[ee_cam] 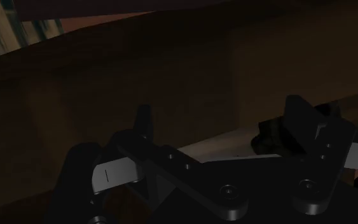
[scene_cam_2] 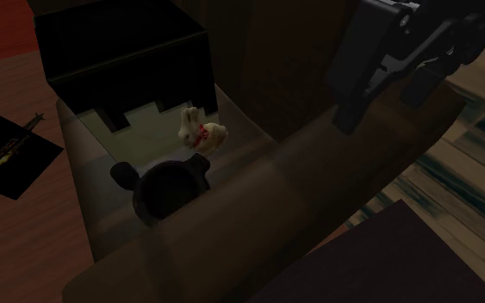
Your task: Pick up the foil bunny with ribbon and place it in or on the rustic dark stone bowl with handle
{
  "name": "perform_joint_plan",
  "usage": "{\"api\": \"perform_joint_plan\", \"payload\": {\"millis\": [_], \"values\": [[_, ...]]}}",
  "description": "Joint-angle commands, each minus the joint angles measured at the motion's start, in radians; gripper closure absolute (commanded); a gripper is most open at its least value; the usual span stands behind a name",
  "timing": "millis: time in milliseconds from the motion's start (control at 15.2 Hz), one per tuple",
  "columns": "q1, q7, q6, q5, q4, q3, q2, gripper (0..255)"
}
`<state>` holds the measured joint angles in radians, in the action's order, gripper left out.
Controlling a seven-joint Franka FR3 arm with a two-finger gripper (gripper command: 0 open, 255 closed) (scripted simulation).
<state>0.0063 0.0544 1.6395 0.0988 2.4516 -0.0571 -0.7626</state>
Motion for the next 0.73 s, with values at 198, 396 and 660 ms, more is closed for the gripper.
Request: {"api": "perform_joint_plan", "payload": {"millis": [198,396,660], "values": [[0.007,-0.028,0.090,0.017,-0.019,0.008,0.112,0],[0.016,-0.058,0.172,0.036,-0.053,0.016,0.229,0],[0.029,-0.101,0.263,0.066,-0.117,0.024,0.388,0]]}}
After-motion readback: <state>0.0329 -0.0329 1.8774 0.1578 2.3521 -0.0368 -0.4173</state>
